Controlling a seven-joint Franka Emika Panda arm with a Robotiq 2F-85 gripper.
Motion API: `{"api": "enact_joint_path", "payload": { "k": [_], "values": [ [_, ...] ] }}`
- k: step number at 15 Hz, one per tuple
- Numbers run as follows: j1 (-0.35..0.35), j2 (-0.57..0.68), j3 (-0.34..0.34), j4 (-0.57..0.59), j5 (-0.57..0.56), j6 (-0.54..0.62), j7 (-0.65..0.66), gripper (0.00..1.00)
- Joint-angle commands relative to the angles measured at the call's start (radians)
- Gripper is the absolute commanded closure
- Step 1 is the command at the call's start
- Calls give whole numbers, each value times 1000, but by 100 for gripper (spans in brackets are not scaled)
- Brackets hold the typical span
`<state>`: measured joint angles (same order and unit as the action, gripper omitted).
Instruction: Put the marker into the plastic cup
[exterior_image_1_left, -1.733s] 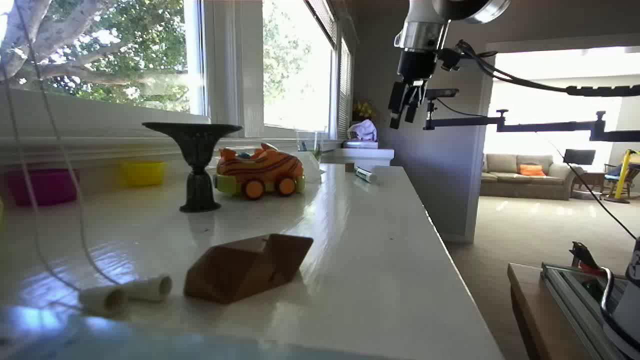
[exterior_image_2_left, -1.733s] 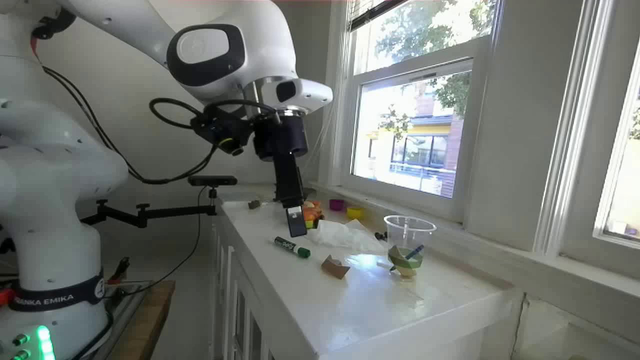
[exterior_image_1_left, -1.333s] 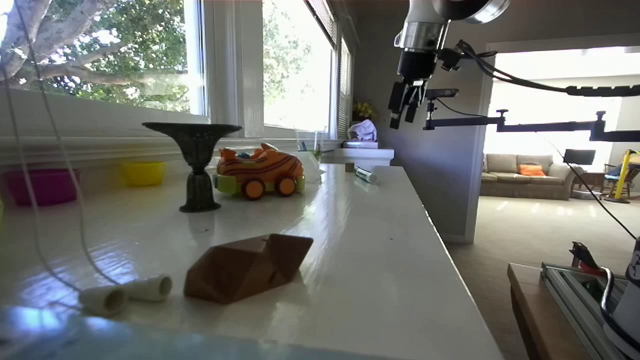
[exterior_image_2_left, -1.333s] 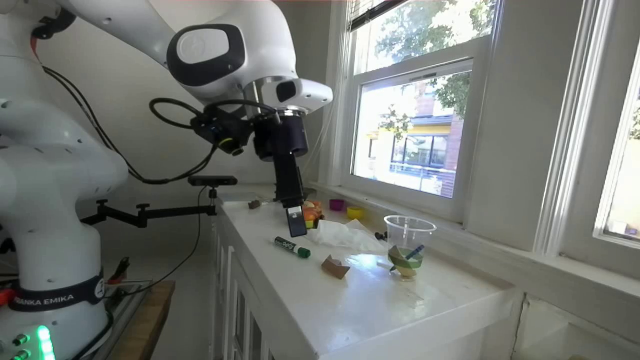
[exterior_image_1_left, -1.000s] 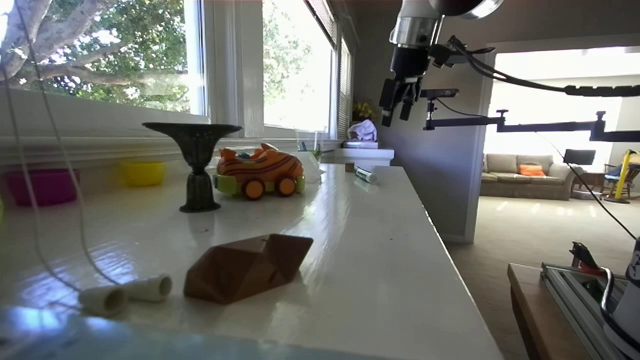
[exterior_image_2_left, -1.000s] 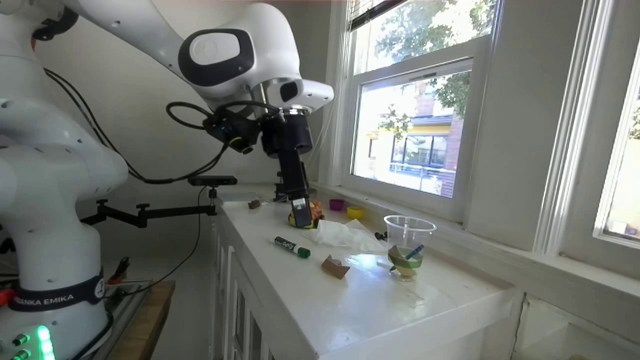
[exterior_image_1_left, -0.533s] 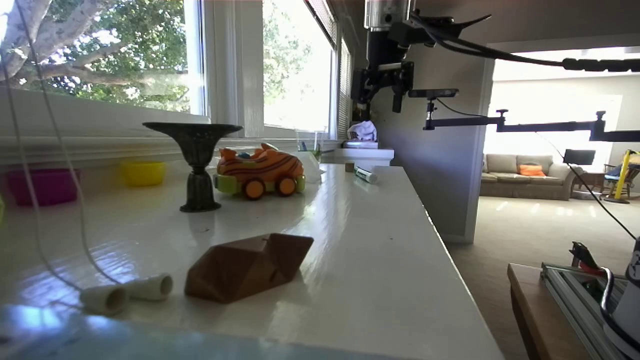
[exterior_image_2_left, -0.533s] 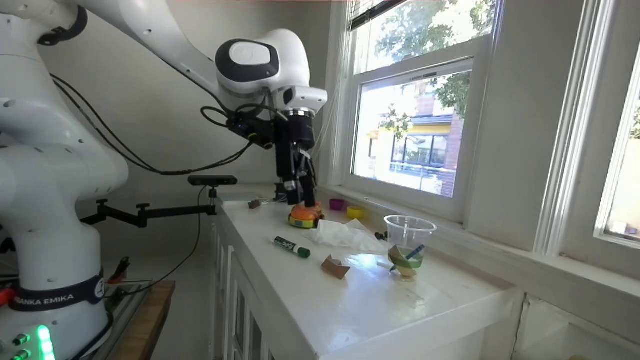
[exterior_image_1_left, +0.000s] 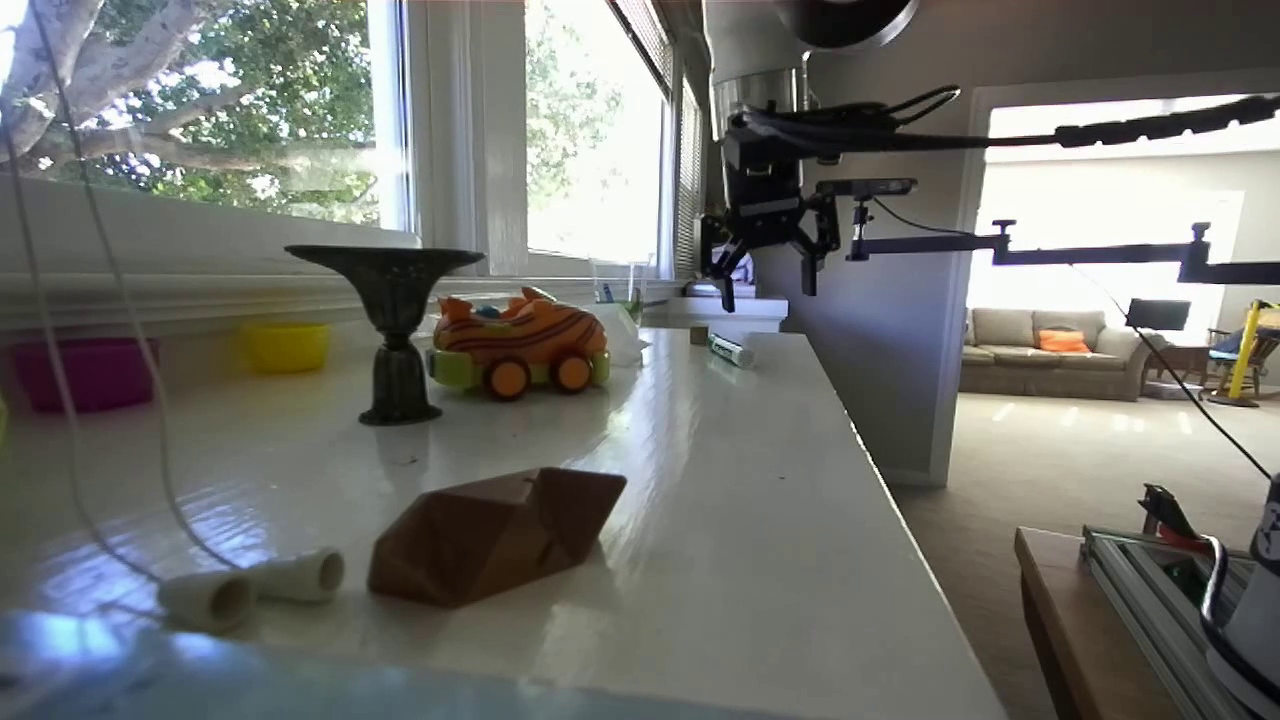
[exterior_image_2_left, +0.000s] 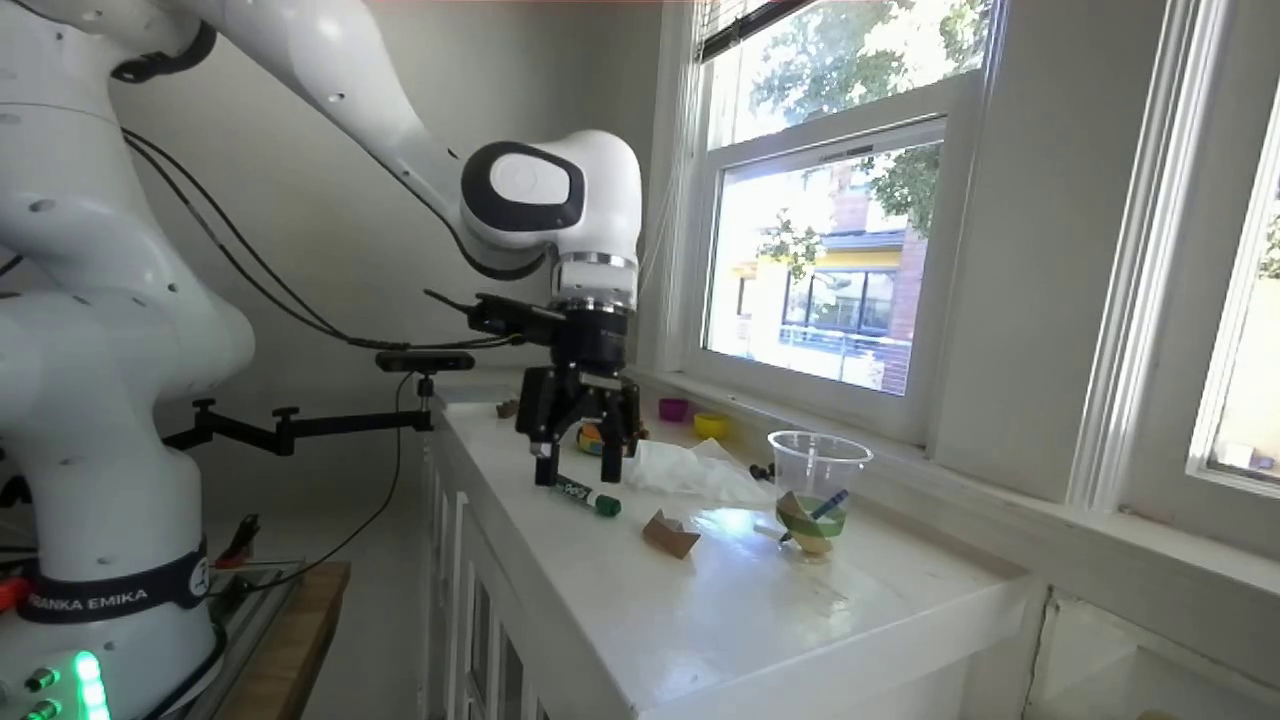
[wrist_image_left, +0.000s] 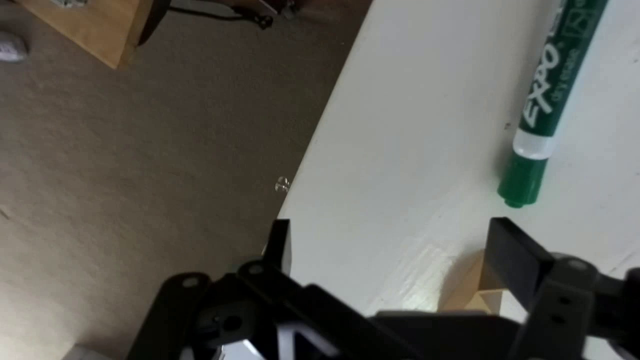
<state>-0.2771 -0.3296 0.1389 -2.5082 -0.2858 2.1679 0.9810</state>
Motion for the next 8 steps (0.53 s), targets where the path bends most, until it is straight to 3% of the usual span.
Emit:
{"api": "enact_joint_path", "payload": {
  "k": [1, 5, 8],
  "values": [
    [57, 68, -51, 44, 104, 38, 114, 0],
    [105, 110, -87, 53, 234, 195, 160, 0],
    [157, 142, -114, 59, 366, 274, 74, 0]
  ]
}}
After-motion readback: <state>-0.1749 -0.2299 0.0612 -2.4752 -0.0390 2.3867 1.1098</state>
